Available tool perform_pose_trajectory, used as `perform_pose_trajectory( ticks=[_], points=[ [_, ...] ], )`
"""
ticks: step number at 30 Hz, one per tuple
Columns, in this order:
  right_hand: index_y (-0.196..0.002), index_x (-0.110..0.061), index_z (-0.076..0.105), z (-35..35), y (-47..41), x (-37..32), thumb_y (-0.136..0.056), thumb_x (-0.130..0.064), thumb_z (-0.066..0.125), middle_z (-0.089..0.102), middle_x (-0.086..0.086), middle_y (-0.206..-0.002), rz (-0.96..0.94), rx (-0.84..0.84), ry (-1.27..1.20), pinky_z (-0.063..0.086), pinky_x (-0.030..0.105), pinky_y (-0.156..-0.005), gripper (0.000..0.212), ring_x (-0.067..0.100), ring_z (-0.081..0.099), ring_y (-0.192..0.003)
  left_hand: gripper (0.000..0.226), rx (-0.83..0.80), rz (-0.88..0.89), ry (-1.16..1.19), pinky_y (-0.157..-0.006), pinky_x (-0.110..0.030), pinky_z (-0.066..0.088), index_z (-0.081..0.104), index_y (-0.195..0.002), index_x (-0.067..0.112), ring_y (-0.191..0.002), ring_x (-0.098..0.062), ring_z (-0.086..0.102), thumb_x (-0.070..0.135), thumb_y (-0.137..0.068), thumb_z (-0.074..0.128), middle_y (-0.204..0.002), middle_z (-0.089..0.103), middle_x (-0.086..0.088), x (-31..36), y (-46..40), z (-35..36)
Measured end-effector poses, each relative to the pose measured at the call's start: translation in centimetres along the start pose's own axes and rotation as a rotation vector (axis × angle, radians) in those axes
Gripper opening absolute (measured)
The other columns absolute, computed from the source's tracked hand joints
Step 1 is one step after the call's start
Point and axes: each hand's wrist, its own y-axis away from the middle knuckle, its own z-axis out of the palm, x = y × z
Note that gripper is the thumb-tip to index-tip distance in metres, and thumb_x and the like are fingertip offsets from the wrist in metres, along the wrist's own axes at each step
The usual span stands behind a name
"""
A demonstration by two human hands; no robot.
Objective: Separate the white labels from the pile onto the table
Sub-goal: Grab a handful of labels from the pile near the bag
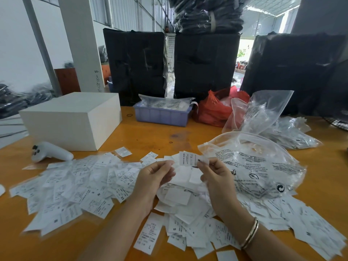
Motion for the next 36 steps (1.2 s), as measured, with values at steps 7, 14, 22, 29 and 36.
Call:
perform_pose_trajectory(
  ticks=[7, 14, 22, 29, 36],
  points=[
    [-0.068, -0.023, 0.067, -0.11, -0.17, 0.33, -0.085, -0.008, 0.066, 0.065, -0.001, -0.069, -0.046, -0.092, 0.123, 0.038, 0.012, -0.049, 0.024, 0.001, 0.047, -0.052, 0.013, 0.005, -0.004, 0.026, -0.061, -0.019, 0.056, 0.077, -0.076, 0.018, -0.070, -0.014, 0.071, 0.012, -0.083, 0.069, -0.079, 0.075, -0.009, -0.07, -0.06, 0.05],
    [-0.078, -0.016, 0.066, -0.45, -0.46, 0.66, -0.086, -0.009, 0.066, 0.073, -0.002, -0.081, -0.060, -0.132, 0.315, 0.050, 0.016, -0.064, 0.011, 0.006, 0.066, -0.075, 0.009, 0.019, -0.018, 0.101, -0.060, -0.019, 0.055, 0.076, -0.083, 0.015, -0.072, -0.013, 0.071, 0.010, -0.084, 0.068, -0.085, 0.074, -0.012, -0.16, -0.20, -0.29],
    [-0.085, -0.016, 0.066, -0.65, -0.47, 0.69, -0.087, -0.010, 0.065, 0.074, -0.003, -0.087, -0.031, -0.160, 0.304, 0.056, 0.027, -0.076, 0.006, 0.012, 0.069, -0.086, 0.002, -0.016, -0.018, 0.089, -0.060, -0.019, 0.054, 0.073, -0.077, 0.016, -0.069, -0.011, 0.069, 0.016, -0.075, 0.073, -0.085, 0.074, -0.010, -0.04, -0.18, -0.45],
    [-0.088, -0.011, 0.066, -0.44, -0.34, 0.69, -0.087, -0.006, 0.064, 0.074, -0.003, -0.080, -0.011, -0.163, 0.187, 0.045, 0.009, -0.055, 0.006, -0.005, 0.062, -0.064, 0.002, 0.025, 0.018, 0.030, -0.064, -0.021, 0.056, 0.070, -0.079, 0.013, -0.068, -0.009, 0.069, 0.011, -0.081, 0.071, -0.083, 0.074, -0.008, -0.34, -0.43, -0.48],
    [-0.087, -0.012, 0.065, -0.01, -0.10, 0.84, -0.087, -0.006, 0.064, 0.074, -0.003, -0.077, 0.020, -0.134, 0.160, 0.043, 0.007, -0.053, 0.006, -0.006, 0.060, -0.058, 0.013, 0.040, 0.048, -0.091, -0.070, -0.025, 0.055, 0.075, -0.074, 0.019, -0.067, -0.008, 0.066, 0.023, -0.084, 0.069, -0.078, 0.074, -0.003, -0.49, -0.32, -0.31]
  ],
)
